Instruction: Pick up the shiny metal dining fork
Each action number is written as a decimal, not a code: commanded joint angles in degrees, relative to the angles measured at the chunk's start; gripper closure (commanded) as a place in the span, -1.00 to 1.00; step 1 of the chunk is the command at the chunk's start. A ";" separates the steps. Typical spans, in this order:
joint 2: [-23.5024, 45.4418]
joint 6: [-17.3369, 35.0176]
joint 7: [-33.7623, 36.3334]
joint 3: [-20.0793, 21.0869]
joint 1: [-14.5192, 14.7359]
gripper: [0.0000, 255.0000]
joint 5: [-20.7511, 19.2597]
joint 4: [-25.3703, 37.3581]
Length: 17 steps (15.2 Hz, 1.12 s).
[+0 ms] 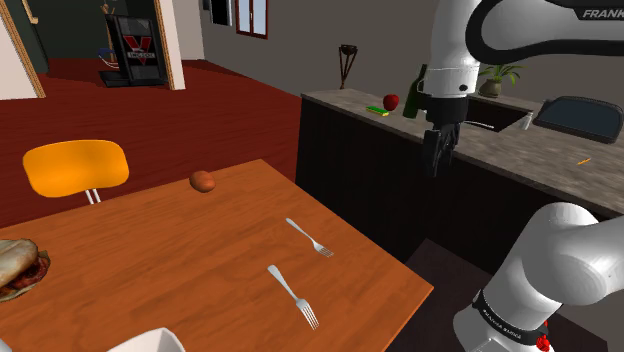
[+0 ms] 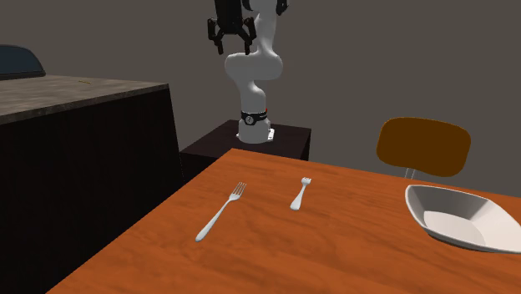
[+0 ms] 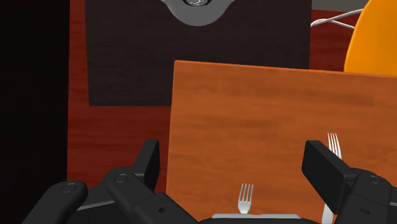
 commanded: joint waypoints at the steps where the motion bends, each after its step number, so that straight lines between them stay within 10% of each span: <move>1: 0.00 0.00 0.00 0.00 0.00 -1.00 0.00 0.00; 17: 20.05 30.88 11.75 11.96 4.37 -1.00 11.71 -8.70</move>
